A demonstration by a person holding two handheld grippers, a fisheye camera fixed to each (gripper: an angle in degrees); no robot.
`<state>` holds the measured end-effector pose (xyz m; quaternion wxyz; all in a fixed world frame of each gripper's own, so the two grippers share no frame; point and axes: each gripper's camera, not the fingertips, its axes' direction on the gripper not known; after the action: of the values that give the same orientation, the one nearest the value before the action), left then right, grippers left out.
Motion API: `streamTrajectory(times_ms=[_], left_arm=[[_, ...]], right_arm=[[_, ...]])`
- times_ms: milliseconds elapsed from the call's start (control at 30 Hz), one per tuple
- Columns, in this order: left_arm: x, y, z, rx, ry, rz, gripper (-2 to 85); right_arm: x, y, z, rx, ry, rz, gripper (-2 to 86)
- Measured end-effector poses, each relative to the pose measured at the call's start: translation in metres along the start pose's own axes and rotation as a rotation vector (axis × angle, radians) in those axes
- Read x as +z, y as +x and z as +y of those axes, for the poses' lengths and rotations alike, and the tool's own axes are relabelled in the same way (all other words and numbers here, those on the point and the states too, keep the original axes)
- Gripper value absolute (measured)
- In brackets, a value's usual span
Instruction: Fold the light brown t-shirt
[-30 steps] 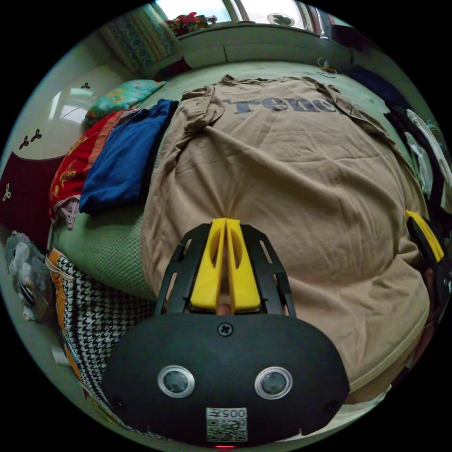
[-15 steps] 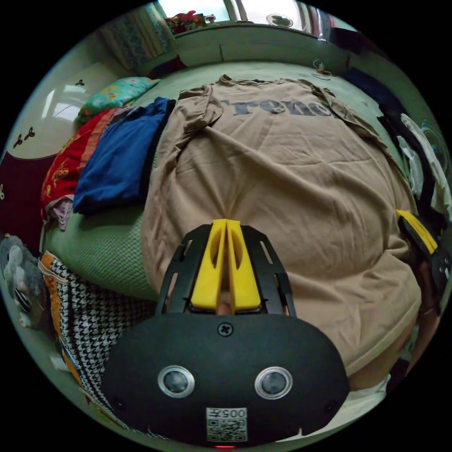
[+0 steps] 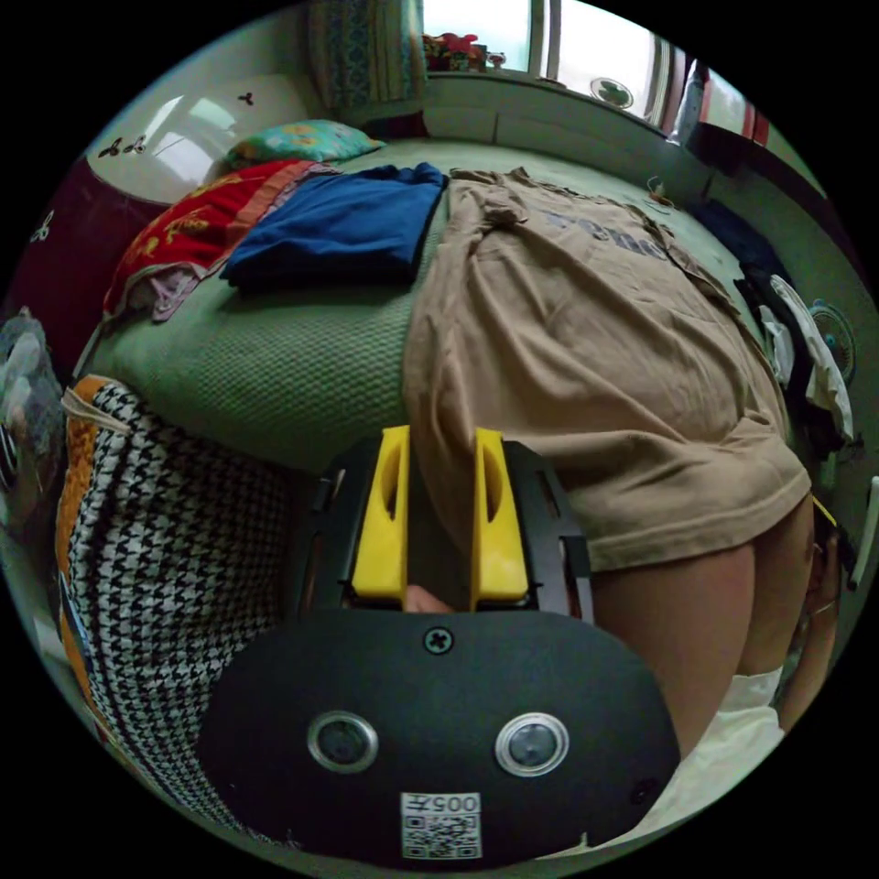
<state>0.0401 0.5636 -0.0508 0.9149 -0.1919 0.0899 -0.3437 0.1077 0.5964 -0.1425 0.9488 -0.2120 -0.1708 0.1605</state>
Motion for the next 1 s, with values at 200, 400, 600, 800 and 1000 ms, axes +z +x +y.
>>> streamTrajectory(times_ms=[200, 400, 600, 800, 1000], left_arm=[[-0.011, -0.025, 0.026, -0.029, 0.013, 0.059, 13.5], [-0.010, -0.042, 0.046, 0.005, -0.040, 0.146, 14.3], [-0.011, -0.048, 0.052, -0.007, -0.055, 0.197, 14.0], [-0.022, -0.047, 0.060, 0.011, -0.060, 0.169, 13.6], [-0.036, -0.049, 0.073, 0.011, -0.072, 0.197, 11.8]], right_arm=[[-0.006, 0.016, 0.008, 0.019, 0.027, -0.014, 4.2], [-0.007, 0.037, 0.017, 0.029, 0.031, -0.024, 4.4], [-0.008, 0.044, 0.024, 0.001, 0.051, -0.029, 4.4], [-0.011, 0.048, 0.028, -0.020, 0.037, -0.064, 4.1], [-0.016, 0.048, 0.030, -0.049, 0.028, -0.111, 3.6]])
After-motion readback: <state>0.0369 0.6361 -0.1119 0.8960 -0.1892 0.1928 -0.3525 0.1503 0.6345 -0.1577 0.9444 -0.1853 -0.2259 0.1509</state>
